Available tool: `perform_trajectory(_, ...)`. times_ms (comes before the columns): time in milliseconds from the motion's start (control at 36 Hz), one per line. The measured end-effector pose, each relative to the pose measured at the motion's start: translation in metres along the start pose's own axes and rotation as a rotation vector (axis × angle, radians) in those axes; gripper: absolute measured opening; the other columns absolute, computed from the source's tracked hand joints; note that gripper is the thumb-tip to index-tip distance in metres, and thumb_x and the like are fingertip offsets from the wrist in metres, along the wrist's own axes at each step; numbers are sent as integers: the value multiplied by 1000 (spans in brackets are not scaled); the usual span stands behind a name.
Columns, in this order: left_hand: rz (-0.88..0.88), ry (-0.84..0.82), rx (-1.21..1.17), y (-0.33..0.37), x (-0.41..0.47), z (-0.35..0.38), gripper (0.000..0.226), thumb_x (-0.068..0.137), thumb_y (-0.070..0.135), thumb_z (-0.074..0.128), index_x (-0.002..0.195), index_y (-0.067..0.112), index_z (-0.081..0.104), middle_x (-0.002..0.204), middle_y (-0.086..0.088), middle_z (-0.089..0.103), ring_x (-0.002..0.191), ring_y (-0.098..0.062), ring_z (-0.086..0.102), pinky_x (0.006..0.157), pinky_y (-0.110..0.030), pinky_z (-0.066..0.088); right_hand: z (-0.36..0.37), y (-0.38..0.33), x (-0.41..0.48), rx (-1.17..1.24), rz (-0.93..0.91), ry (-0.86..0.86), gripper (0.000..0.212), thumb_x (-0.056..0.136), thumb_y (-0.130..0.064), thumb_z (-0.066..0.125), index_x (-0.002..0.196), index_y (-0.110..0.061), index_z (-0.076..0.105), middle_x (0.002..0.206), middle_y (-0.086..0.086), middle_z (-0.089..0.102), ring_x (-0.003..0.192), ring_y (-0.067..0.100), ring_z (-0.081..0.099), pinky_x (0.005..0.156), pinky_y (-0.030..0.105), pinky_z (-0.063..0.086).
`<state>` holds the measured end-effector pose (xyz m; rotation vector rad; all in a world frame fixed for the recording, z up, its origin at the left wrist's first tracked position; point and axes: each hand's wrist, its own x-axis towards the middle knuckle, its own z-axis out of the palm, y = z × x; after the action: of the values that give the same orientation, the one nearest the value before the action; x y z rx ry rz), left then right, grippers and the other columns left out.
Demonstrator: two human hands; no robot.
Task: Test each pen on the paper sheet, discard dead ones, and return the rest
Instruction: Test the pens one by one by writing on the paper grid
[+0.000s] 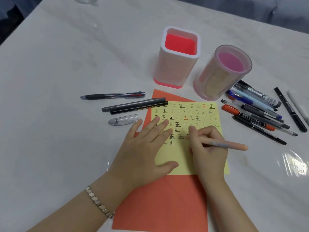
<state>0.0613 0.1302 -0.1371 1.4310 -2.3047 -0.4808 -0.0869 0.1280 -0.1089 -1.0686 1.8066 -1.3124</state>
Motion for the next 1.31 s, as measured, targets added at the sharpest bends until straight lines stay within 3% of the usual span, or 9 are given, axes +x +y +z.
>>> perform_trajectory(111, 1, 11, -6, 0, 1, 0, 72, 70, 66, 47, 128, 23, 55, 142, 7, 44, 135, -10, 31, 110, -44, 16, -3, -2, 1, 30, 15, -37, 24, 80, -19, 69, 68, -20, 49, 59, 17, 60, 58, 12, 55, 55, 11, 39)
perform_trajectory(250, -6, 4, -8, 1, 1, -1, 73, 70, 66, 47, 128, 23, 55, 142, 8, 43, 135, -9, 29, 110, -44, 16, -4, -7, 0, 22, 16, -68, 20, 75, -18, 73, 66, -22, 56, 58, -1, 61, 54, 3, 55, 54, 7, 40)
perform_trajectory(389, -6, -3, -2, 0, 1, -1, 73, 71, 67, 46, 129, 23, 54, 143, 8, 43, 136, -9, 30, 110, -44, 16, -8, -8, 4, 62, 33, -92, 20, 76, -19, 73, 64, -30, 61, 64, -3, 64, 63, 10, 60, 59, 19, 47)
perform_trajectory(528, -3, 1, 1, 1, 1, -1, 73, 71, 67, 47, 128, 23, 54, 142, 8, 43, 136, -9, 29, 111, -44, 16, -9, -9, 5, 83, 67, -17, 27, 74, -22, 74, 60, -15, 53, 48, -2, 55, 45, 6, 48, 49, 12, 39)
perform_trajectory(667, -9, -2, 5, 1, 1, -1, 73, 70, 67, 46, 128, 24, 54, 142, 8, 43, 136, -9, 30, 111, -43, 15, -4, -4, 4, -1, 55, 56, 35, 76, -17, 70, 53, -5, 46, 52, 12, 54, 46, 9, 47, 52, 15, 39)
perform_trajectory(806, -6, 6, -3, 1, 1, -1, 73, 70, 67, 46, 128, 24, 55, 142, 8, 44, 135, -9, 30, 110, -43, 15, 1, 2, 2, -54, 18, 117, 32, 70, -16, 61, 51, -2, 39, 57, 22, 52, 56, 29, 50, 59, 22, 40)
perform_trajectory(944, -5, 18, -11, 1, 2, 0, 73, 69, 67, 48, 127, 23, 56, 141, 8, 45, 135, -9, 31, 110, -44, 16, 3, 1, 0, -69, -25, 98, 33, 69, -14, 62, 50, -4, 37, 52, 17, 49, 50, 17, 47, 52, 11, 36)
perform_trajectory(1028, -8, 25, -18, 1, 2, 0, 73, 68, 66, 48, 126, 23, 56, 141, 8, 45, 135, -9, 32, 110, -44, 16, 3, 3, 0, -87, -29, 68, 34, 74, -6, 62, 50, -6, 37, 47, 1, 40, 48, 5, 41, 51, 8, 34)
perform_trajectory(1306, -8, 15, -8, 1, 1, -1, 74, 69, 67, 47, 128, 23, 54, 143, 8, 43, 136, -8, 28, 111, -43, 14, 8, 5, 4, -109, -46, 121, 34, 72, -5, 60, 48, -9, 36, 43, -5, 37, 46, 5, 38, 49, 12, 32)
